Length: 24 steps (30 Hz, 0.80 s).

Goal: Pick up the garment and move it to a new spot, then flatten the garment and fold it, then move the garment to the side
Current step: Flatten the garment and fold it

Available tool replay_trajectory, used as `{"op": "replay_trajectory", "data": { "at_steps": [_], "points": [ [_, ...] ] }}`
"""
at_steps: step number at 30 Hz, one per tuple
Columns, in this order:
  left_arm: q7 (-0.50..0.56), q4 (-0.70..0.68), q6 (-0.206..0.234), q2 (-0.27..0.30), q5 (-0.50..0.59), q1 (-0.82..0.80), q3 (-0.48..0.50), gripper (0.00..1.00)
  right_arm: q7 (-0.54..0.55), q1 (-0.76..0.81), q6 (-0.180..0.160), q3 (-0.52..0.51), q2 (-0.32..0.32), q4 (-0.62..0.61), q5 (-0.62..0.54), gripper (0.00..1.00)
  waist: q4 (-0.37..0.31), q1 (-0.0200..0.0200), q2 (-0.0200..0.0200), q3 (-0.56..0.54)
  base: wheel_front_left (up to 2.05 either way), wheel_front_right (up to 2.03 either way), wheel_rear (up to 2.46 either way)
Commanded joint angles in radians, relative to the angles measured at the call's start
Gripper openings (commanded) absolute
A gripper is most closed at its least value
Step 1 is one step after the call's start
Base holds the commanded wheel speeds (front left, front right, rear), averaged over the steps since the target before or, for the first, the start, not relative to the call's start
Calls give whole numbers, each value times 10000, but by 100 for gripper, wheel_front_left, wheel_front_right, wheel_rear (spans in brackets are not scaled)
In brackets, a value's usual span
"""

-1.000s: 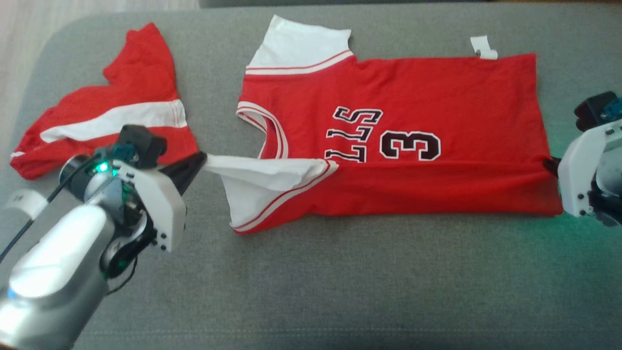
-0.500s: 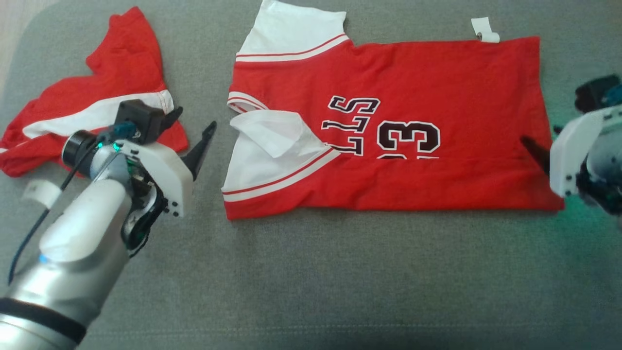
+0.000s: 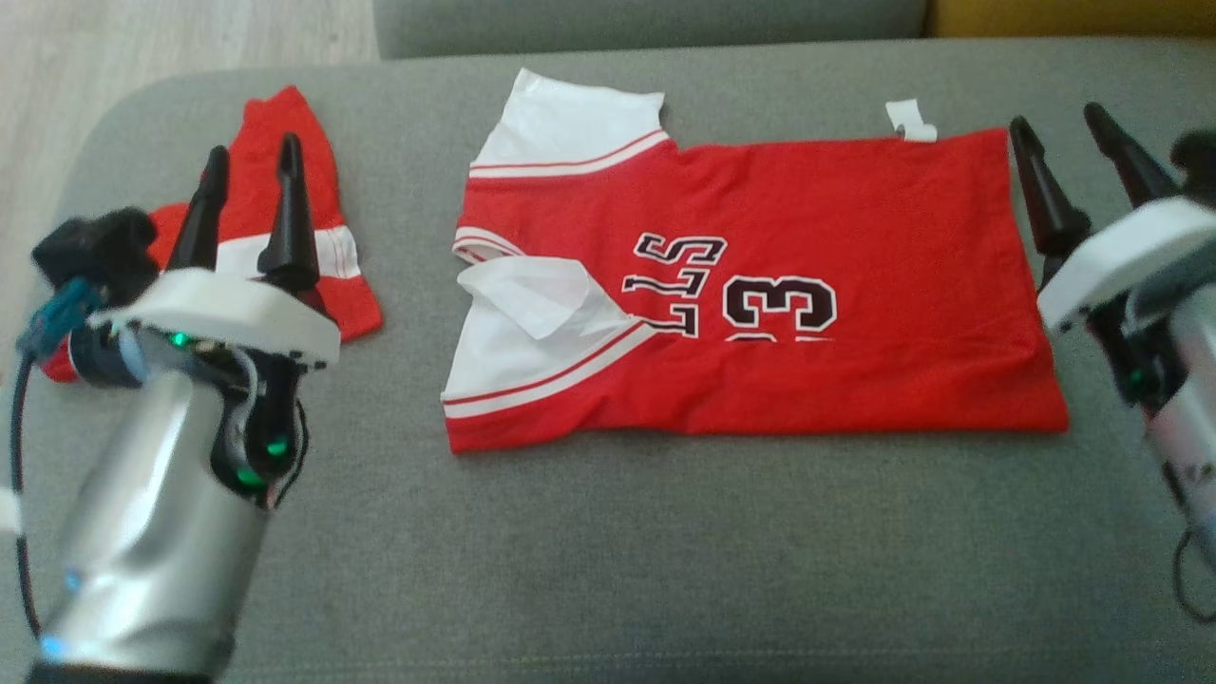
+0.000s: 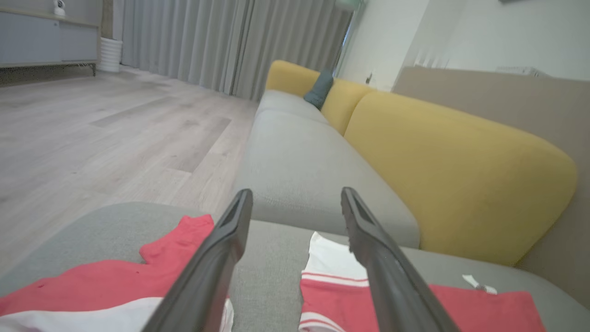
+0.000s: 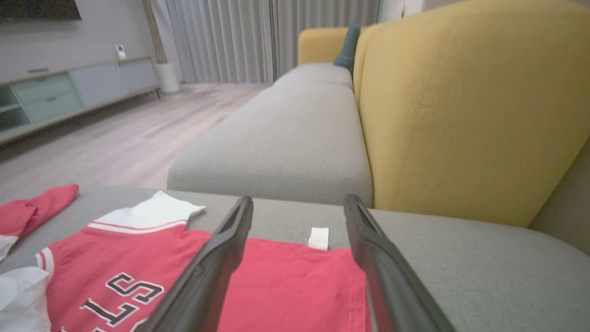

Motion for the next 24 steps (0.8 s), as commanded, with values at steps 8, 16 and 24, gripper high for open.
{"op": "replay_trajectory", "data": {
  "at_steps": [8,16,24],
  "points": [
    [-118,-2403,118,-1162,1264,2244,2026,100,-1281,1663,-7,-1724,928,-710,-1208,100,58,0,0,-765,0,0,0],
    [-119,-2288,-246,-2112,2290,4055,1991,100,-1326,3939,-7,-3748,2243,-2510,-2885,100,48,0,0,-1008,0,0,0],
    [-119,-1023,-410,-2327,2385,4214,1598,100,-1042,4793,-7,-4626,3029,-3674,-3751,100,-203,0,0,-973,0,0,0]
  ]
}}
